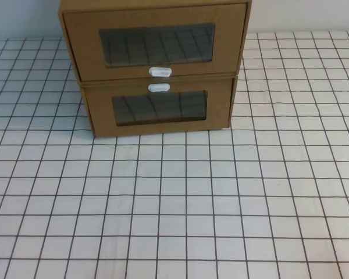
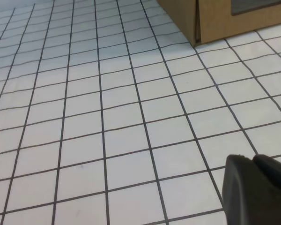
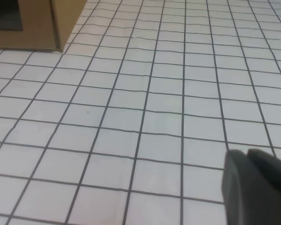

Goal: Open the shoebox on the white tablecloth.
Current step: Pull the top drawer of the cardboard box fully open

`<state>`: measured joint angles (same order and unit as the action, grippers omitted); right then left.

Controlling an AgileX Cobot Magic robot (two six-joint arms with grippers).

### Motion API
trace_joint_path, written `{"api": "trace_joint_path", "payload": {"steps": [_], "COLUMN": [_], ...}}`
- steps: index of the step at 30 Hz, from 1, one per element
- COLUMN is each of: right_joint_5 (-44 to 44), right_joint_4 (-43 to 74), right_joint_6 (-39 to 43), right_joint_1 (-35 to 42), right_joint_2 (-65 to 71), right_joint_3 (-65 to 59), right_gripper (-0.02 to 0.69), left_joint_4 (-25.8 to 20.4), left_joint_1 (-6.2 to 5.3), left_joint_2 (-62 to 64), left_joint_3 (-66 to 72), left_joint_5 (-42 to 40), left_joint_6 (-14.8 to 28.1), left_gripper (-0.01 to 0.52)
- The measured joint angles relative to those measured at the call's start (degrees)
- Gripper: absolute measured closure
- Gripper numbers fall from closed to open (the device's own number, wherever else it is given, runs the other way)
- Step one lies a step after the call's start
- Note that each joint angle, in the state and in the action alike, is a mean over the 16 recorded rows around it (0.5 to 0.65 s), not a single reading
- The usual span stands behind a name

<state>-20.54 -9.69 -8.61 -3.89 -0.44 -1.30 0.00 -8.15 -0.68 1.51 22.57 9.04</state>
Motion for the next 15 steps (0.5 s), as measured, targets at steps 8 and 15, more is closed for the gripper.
{"api": "trace_joint_path", "payload": {"steps": [8,15], "right_joint_5": [0.00,0.00], "right_joint_4": [0.00,0.00], "right_joint_6": [0.00,0.00], "right_joint_1": [0.00,0.00], "right_joint_2": [0.00,0.00], "right_joint_3": [0.00,0.00], "right_gripper": [0.678,0.678], "left_joint_4": [0.00,0.00], "left_joint_1": [0.00,0.00], "left_joint_2": [0.00,0.00], "left_joint_3": [0.00,0.00], "left_joint_5": [0.00,0.00], "left_joint_6": [0.00,0.00], "left_gripper": [0.516,0.516]}}
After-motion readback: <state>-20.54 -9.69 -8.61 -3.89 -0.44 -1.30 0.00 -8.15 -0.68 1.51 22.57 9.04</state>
